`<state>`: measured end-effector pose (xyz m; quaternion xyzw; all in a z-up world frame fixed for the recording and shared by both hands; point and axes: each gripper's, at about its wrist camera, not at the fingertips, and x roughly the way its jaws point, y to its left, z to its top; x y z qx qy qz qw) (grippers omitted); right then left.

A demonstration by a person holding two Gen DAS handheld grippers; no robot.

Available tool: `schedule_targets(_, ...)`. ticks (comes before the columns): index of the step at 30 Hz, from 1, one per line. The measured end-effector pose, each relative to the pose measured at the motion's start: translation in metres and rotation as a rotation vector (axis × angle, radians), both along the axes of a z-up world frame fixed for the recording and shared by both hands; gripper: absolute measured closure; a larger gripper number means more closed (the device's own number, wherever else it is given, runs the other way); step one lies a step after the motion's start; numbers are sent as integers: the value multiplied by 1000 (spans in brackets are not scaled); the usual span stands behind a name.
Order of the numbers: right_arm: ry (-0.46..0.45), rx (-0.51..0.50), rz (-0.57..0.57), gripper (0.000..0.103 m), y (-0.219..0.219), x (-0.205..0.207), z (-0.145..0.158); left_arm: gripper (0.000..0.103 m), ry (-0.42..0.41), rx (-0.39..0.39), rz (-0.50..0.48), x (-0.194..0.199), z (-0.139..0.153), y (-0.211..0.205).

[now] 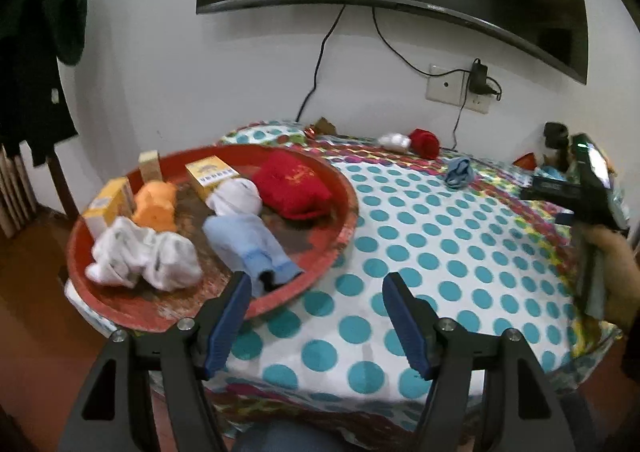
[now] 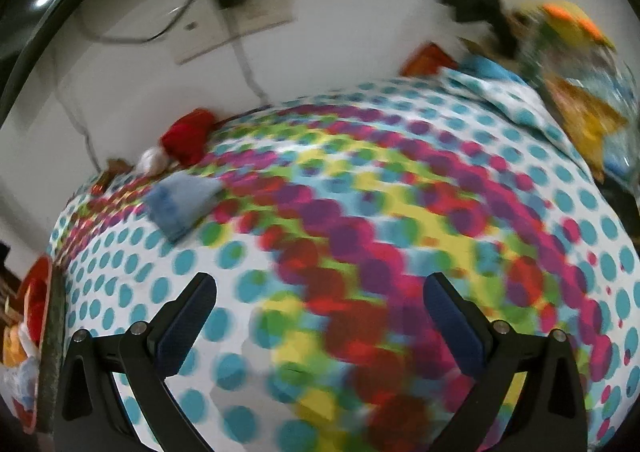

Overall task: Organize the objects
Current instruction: 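Move the right gripper to the light blue sock on the cloth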

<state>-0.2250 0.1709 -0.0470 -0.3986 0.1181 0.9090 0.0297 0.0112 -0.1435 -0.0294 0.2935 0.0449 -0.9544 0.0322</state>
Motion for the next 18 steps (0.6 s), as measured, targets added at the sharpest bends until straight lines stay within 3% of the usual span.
schedule_targets(8,-8,158,141,2,-80,-39,5,33,61,11,8,5,6,-6)
schedule_targets(10,-13,173,146,3,-90,-47,3,33,58,11,-4,5,6,-4)
schedule_targets(14,-26,160,145,15,-104,-62,-2,33,47,16,-33,3,3,1)
schedule_targets(18,-44,145,131,16,-111,-75,-9,33,32,29,-46,1,0,1)
